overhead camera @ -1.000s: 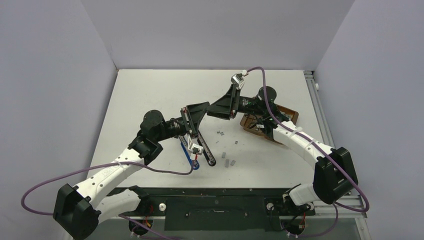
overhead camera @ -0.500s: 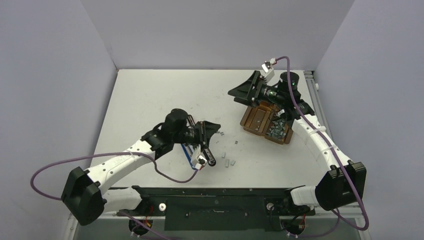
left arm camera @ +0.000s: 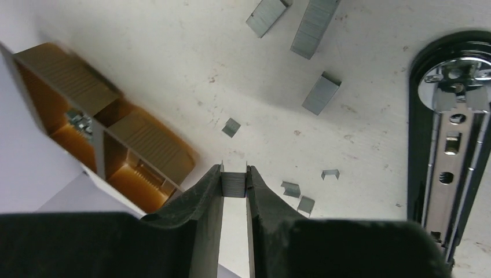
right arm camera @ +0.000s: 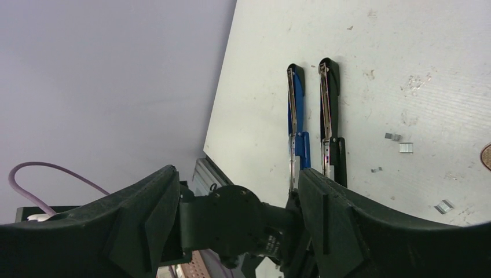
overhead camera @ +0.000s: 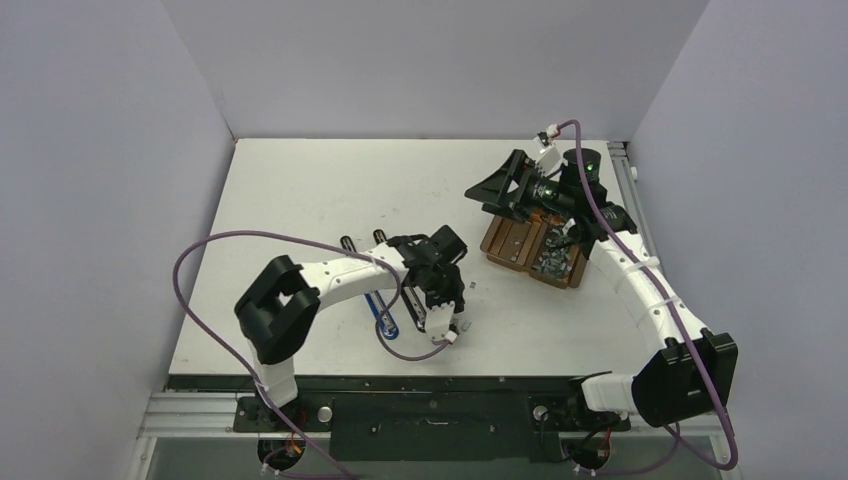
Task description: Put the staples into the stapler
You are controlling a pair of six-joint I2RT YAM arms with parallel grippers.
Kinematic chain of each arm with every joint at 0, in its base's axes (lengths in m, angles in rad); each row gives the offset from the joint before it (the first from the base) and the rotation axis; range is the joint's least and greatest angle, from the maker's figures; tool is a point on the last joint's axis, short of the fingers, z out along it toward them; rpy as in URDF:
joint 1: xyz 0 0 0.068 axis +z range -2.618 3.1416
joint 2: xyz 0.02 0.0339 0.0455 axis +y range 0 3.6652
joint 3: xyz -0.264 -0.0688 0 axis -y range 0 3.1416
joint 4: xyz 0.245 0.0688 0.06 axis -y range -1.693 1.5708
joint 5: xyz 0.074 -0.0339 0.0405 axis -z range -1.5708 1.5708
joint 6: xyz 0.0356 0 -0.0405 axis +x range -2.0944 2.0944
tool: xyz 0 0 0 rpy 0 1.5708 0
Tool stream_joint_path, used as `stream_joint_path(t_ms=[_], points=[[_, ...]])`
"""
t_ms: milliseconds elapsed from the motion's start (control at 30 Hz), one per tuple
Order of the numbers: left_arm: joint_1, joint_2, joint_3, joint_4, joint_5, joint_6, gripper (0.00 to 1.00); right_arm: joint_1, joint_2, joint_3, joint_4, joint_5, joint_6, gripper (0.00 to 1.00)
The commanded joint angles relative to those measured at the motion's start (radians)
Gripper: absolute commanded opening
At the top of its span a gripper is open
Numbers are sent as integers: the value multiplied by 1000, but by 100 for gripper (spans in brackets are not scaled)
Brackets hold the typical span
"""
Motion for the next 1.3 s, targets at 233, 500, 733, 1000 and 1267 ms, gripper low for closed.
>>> stream_joint_path(t_ms=[233, 500, 733, 1000, 1267], points=[[-106, 219, 246, -217, -220, 391, 0, -78, -67, -27, 32, -69, -15, 74], [-120, 277, 276, -218, -261, 376, 0, -107, -72, -46, 49, -103, -2, 74], [-125, 311, 315, -250, -293, 381, 4, -118, -82, -71, 90, -119, 27, 74], [-135, 291, 296, -273, -251, 386, 18, -127, -85, -72, 91, -132, 36, 74], [-135, 273, 262, -218, -234, 376, 21, -133, -89, -75, 89, -133, 41, 74]])
